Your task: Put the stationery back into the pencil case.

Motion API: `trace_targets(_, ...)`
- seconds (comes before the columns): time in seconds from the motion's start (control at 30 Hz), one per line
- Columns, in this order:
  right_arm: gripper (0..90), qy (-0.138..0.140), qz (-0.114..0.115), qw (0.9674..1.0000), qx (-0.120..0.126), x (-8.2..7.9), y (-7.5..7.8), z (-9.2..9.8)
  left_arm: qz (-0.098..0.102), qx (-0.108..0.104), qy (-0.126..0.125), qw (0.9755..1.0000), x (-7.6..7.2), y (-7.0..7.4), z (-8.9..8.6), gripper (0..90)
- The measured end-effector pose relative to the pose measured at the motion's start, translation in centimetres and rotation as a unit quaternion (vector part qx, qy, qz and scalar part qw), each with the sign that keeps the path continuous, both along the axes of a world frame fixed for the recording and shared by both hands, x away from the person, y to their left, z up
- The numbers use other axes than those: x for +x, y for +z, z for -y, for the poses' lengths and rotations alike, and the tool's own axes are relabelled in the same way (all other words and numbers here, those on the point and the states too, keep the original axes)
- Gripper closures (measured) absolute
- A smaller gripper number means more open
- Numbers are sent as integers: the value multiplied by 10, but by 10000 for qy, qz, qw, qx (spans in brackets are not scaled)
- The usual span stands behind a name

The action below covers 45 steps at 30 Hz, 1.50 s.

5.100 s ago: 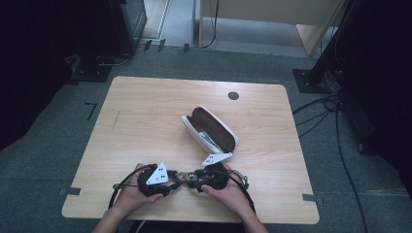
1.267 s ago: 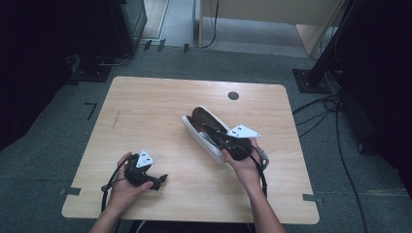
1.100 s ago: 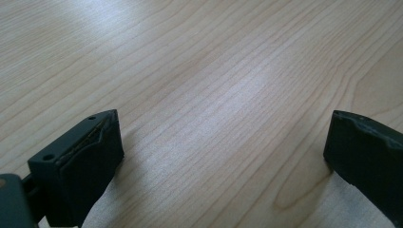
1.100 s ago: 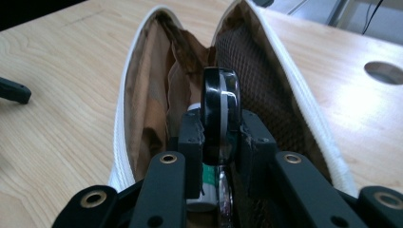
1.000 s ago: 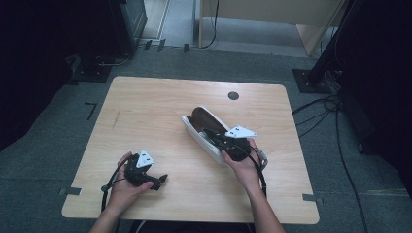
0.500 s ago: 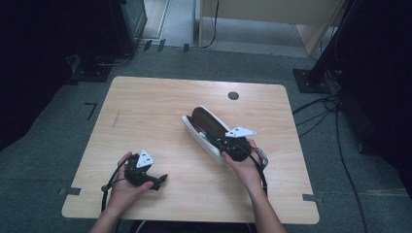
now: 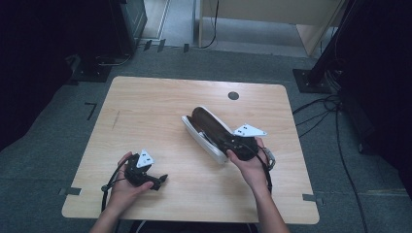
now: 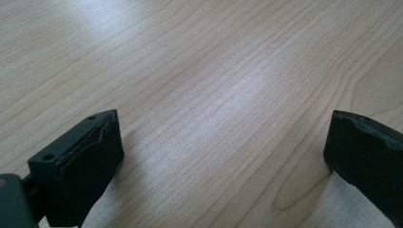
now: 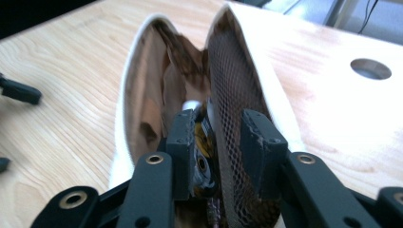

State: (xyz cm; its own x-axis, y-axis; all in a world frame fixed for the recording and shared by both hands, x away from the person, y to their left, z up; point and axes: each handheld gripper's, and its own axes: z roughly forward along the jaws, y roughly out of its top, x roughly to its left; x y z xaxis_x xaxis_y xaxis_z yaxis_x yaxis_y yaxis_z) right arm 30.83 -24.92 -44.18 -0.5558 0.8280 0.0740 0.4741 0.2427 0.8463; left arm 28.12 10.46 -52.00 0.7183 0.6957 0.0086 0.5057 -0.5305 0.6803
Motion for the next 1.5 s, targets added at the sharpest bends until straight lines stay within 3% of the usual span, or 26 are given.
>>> trace_targets(0.27,595,-63,247,9995,178,-13,20,13,0,3,-21,10000,0,0,0,0)
trace_targets(0.53,482,-129,269,9993,234,-26,23,36,-3,-2,-17,10000,0,0,0,0)
trace_targets(0.7,321,-138,155,9997,128,-33,18,46,-2,1,-18,10000,0,0,0,0)
trace_targets(0.9,0,-364,-4,9993,-14,-44,8,66,-3,8,-21,10000,0,0,0,0)
trace_targets(1.17,0,-540,-137,9984,-87,-57,-8,87,-3,7,-12,10000,0,0,0,0)
trace_targets(1.5,0,-865,-577,9942,-263,-64,-55,115,-3,8,-11,10000,0,0,0,0)
